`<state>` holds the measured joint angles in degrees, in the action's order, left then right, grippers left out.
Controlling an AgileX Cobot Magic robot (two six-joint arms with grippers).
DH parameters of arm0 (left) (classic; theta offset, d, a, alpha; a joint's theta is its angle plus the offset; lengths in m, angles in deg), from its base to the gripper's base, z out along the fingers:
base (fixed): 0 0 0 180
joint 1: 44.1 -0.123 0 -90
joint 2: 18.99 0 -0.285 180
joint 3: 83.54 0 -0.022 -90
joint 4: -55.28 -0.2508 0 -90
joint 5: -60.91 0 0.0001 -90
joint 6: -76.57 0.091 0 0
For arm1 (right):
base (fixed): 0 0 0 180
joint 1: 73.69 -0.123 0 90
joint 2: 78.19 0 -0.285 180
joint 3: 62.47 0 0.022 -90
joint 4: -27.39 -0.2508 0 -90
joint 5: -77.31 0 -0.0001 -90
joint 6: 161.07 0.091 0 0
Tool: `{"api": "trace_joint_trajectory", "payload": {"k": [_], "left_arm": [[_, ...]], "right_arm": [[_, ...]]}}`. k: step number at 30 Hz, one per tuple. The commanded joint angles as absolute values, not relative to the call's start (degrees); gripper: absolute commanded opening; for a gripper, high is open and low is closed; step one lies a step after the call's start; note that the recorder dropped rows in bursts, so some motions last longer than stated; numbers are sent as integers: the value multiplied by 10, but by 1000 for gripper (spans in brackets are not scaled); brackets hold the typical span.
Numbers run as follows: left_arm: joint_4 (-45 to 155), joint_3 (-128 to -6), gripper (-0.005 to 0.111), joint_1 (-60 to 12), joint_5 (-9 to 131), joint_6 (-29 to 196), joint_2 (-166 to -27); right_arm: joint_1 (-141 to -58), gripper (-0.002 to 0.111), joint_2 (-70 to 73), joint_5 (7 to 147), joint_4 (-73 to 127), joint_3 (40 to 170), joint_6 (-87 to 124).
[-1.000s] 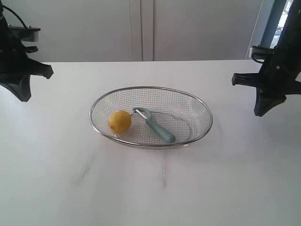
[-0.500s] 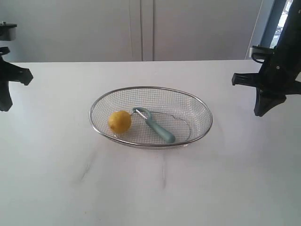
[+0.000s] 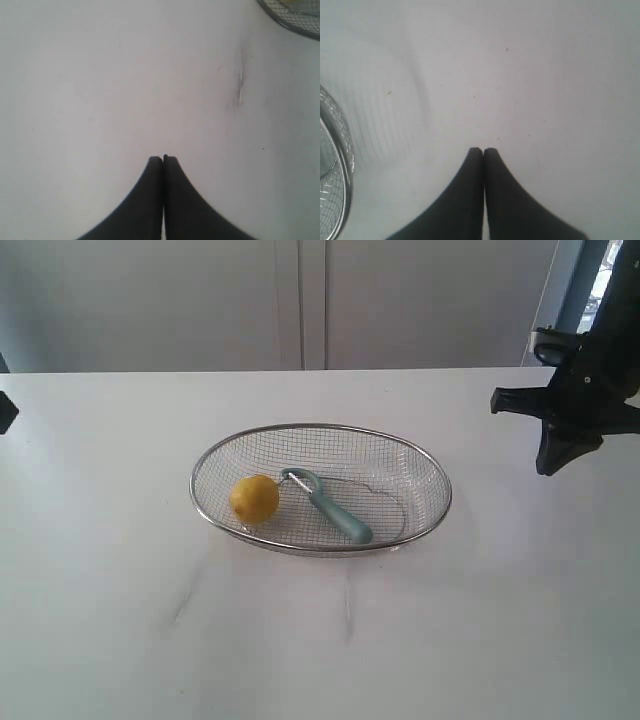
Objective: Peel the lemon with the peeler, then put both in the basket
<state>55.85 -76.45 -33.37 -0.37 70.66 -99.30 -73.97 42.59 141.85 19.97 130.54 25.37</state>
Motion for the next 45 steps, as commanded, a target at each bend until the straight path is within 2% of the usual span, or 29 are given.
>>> {"api": "trace_joint_trajectory", "payload": {"k": [1, 11, 24, 37, 45], "left_arm": [[572, -729, 0, -336, -6, 705, -931], [610, -650, 0, -336, 0, 705, -790], [591, -531, 0, -336, -17, 694, -543], [571, -518, 0, -336, 10, 741, -535], [563, -423, 0, -336, 135, 741, -494]], "right_arm": [[-737, 0, 420, 1388, 202, 1309, 252], [-737, 0, 420, 1321, 202, 1309, 252], [-737, 0, 420, 1264, 202, 1309, 252], [-737, 0, 420, 1260, 202, 1309, 252], [-737, 0, 420, 1258, 202, 1309, 252]]}}
